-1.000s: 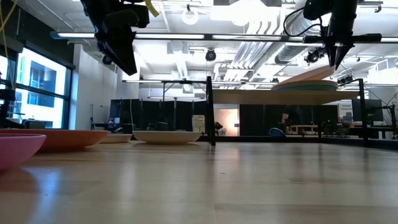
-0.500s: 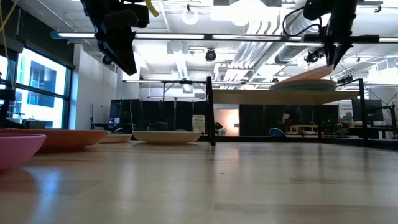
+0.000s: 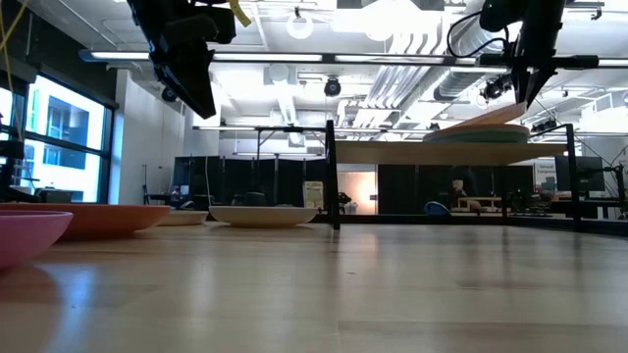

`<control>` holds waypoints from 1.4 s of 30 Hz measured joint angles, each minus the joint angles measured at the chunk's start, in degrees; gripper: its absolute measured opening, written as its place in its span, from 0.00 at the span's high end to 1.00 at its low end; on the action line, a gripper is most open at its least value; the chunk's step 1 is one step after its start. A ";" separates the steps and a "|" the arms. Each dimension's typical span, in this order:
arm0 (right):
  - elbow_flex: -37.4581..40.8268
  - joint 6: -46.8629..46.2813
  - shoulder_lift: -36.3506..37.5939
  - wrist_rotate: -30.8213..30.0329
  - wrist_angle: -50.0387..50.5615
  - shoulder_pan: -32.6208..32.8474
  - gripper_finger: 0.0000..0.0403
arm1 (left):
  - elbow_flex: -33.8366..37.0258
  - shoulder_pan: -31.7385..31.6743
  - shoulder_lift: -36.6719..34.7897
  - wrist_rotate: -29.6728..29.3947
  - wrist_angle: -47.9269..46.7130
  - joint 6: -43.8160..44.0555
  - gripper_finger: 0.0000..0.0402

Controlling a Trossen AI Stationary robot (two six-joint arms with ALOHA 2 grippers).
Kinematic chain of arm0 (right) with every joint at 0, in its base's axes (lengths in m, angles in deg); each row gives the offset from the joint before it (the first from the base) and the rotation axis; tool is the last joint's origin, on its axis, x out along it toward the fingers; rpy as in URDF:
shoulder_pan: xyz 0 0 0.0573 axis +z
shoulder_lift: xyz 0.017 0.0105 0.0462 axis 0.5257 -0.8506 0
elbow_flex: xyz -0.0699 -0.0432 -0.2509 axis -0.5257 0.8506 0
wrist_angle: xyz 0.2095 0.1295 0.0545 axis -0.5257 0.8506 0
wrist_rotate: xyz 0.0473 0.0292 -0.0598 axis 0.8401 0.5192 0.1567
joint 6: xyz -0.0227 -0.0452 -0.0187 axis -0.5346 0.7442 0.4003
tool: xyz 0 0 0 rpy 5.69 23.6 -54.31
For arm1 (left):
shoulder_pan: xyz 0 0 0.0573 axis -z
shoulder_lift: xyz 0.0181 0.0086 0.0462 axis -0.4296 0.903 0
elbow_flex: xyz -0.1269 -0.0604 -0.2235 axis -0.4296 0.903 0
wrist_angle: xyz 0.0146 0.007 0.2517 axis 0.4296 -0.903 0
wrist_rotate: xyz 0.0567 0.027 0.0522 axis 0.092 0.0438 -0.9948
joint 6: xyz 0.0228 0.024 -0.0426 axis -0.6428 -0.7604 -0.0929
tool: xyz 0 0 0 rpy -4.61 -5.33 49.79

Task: Place and stack plates onto a shelf
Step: Stack the light orange plate on top of the brown plate on the shelf

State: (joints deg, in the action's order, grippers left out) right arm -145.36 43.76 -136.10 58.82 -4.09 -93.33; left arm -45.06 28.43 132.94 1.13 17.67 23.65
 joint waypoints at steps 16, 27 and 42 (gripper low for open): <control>0.00 -0.03 0.00 -0.07 -0.04 -0.02 1.00 | 0.00 0.00 0.00 -0.01 0.02 0.00 0.63; 0.00 -1.41 0.00 -0.07 -0.13 0.01 1.00 | 0.00 0.00 0.00 -0.01 0.02 0.00 0.63; 0.00 0.15 0.00 1.32 -0.11 0.29 1.00 | 0.00 0.00 0.00 -0.01 0.02 -0.01 0.63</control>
State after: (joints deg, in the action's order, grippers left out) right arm -145.36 43.92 -136.10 60.14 -4.20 -93.04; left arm -45.06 28.43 132.94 1.12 17.69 23.64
